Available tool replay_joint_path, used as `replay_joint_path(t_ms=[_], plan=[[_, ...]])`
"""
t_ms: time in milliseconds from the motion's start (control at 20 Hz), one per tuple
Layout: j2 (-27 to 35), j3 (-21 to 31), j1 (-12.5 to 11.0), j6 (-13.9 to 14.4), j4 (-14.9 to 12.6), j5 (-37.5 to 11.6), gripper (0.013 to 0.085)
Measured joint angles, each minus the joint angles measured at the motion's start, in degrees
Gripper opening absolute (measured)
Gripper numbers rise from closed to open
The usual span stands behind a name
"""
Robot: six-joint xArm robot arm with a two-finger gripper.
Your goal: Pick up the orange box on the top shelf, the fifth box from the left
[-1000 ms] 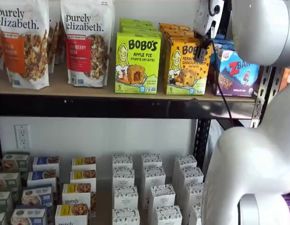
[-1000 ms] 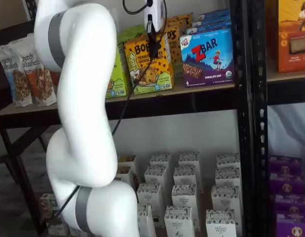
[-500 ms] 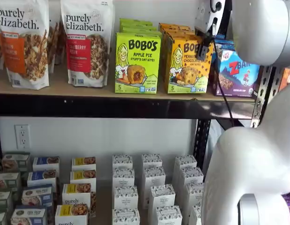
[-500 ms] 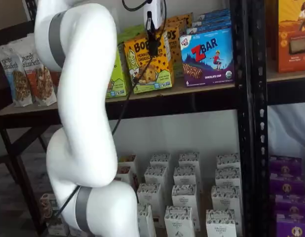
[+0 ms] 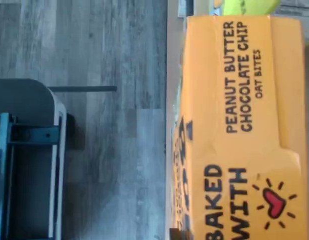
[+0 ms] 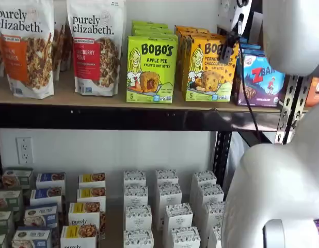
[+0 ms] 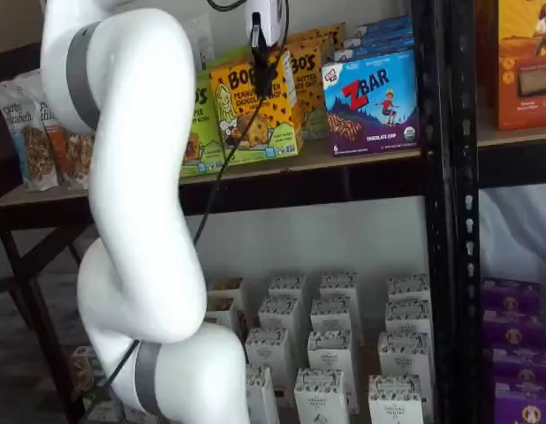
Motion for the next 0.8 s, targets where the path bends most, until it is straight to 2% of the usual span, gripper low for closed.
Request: replay_joint_path(t_ms=[350, 800], plan=[[-4.46, 2.89, -1.30, -0.56, 1.35, 3.23, 0.0370], [-8.09, 5.11, -3.18, -1.55, 3.11, 5.05, 0.0370]])
